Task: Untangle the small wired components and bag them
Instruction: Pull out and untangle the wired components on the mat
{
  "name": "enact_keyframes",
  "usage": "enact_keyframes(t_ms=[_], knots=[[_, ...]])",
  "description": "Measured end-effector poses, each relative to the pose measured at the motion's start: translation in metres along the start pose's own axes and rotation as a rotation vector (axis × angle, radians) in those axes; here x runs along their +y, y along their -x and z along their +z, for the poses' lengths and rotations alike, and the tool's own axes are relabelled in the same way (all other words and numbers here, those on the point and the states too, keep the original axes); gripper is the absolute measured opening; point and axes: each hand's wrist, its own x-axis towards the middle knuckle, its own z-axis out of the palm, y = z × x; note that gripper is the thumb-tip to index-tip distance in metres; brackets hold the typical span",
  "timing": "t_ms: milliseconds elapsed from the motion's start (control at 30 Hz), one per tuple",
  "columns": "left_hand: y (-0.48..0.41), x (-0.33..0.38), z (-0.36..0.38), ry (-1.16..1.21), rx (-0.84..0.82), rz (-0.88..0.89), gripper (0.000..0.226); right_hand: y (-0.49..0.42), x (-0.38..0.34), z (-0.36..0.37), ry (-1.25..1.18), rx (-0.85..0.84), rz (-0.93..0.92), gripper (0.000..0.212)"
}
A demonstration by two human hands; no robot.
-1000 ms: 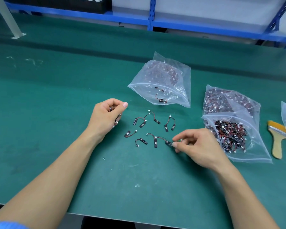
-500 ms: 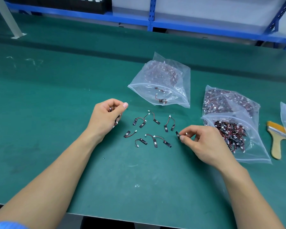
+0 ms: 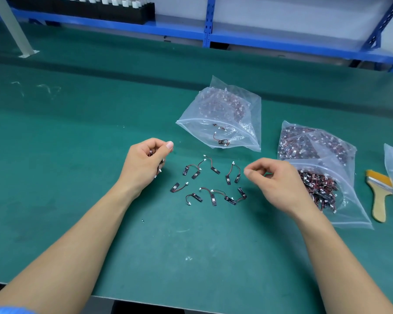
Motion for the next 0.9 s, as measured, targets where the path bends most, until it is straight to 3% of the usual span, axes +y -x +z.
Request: enact_keyframes(t_ms=[167, 367, 533, 633, 767, 900], knots=[[0.003, 0.010, 0.010, -0.119, -0.036, 0.123, 0.022, -0.015, 0.006, 0.016, -0.082, 0.170, -0.019, 0.020], [0.001, 0.055, 0.050, -0.260, -0.165, 0.372, 0.027, -0.014, 0.015, 0.026, -0.082, 0.192, -0.071, 0.020], [-0.051, 0.101, 0.085, -0.318, -0.002, 0.515, 0.026, -0.015, 0.016, 0.029, -0.063, 0.190, -0.089, 0.016], [-0.092, 0.110, 0.104, -0.512, -0.023, 0.472, 0.026, -0.015, 0.016, 0.031, -0.058, 0.177, -0.088, 0.016], [-0.119, 0.092, 0.115, -0.781, -0.254, 0.319, 0.043, -0.015, 0.018, 0.032, -0.052, 0.166, -0.095, 0.019], [-0.117, 0.075, 0.103, -0.780, -0.364, 0.278, 0.049, -0.018, 0.021, 0.031, -0.049, 0.173, -0.086, 0.017]])
